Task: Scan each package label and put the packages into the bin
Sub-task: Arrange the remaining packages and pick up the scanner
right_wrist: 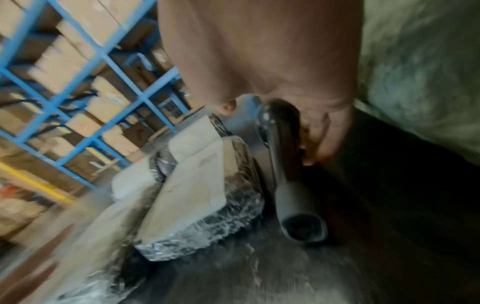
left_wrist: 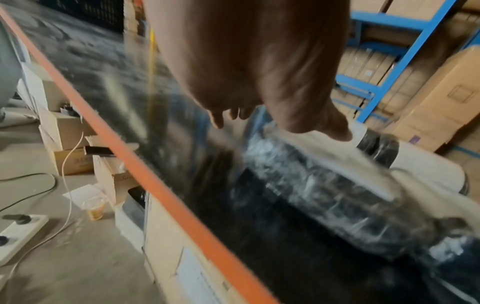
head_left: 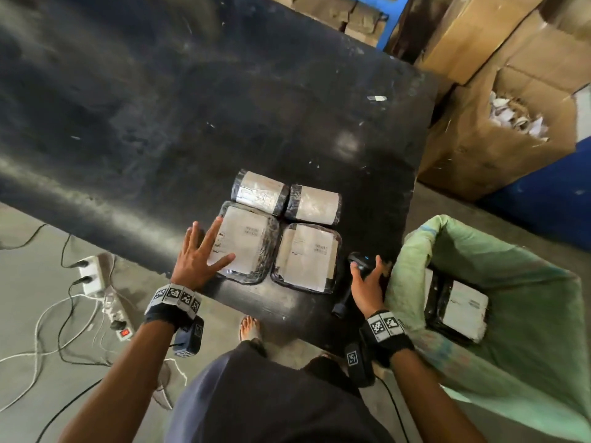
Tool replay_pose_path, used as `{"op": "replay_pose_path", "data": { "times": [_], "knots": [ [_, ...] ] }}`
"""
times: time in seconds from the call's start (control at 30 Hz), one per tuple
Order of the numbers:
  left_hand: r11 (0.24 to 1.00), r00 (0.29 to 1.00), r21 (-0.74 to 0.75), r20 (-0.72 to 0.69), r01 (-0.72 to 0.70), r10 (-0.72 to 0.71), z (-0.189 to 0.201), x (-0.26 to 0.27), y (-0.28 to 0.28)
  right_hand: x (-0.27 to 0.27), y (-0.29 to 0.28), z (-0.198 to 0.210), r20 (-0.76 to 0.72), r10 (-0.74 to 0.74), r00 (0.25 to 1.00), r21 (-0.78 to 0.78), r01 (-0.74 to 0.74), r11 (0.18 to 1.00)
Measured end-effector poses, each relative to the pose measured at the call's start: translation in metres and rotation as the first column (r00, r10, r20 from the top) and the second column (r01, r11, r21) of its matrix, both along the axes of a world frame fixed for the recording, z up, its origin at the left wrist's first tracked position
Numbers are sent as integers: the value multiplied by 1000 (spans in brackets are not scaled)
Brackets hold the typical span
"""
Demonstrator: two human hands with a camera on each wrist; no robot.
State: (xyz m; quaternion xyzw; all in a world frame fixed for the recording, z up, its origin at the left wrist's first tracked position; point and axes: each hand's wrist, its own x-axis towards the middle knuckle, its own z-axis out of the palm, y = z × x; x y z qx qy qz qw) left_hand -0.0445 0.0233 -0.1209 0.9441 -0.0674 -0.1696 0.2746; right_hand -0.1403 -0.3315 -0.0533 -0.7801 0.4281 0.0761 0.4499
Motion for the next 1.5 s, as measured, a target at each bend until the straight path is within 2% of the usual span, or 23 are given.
{"op": "replay_pose_path", "data": {
  "times": [0.23,0.37,0.47,0.57,0.67,0.8,0.97,1.13,1.27,1.4,1.5],
  "knots": [
    [993,998,-95,-9,67,-68,-15,0,7,6,15,-19,138,-141,980,88,130,988],
    [986,995,-143,-25,87,-92,-14,2,6,5,16,-24,162,-154,975,86,142,986],
    [972,992,-222,-89,70,-92,-10,2,5,4,11,-30,146,-176,973,88,165,982],
    [967,990,-253,-127,23,-56,-6,-1,3,5,15,-27,137,-208,968,129,191,973],
    [965,998,-261,-59,20,-36,4,-4,-1,7,17,-22,143,-230,963,132,212,968],
    [934,999,-358,24,-14,25,19,-4,-18,9,19,-21,154,-262,953,112,247,963],
    [952,984,-277,-150,-133,94,23,17,-31,14,23,-14,163,-334,928,181,304,935],
    [928,963,-266,-132,-262,234,28,22,-52,19,17,-28,174,-353,919,201,318,927],
    [849,933,-387,-175,-360,315,22,13,-48,18,16,-25,186,-364,913,184,331,925],
    [829,929,-420,-151,-370,338,31,9,-45,13,13,-18,187,-290,939,161,262,952],
    [840,953,-454,-88,-298,290,45,12,-34,8,10,-1,225,-234,946,165,200,966]
  ]
}}
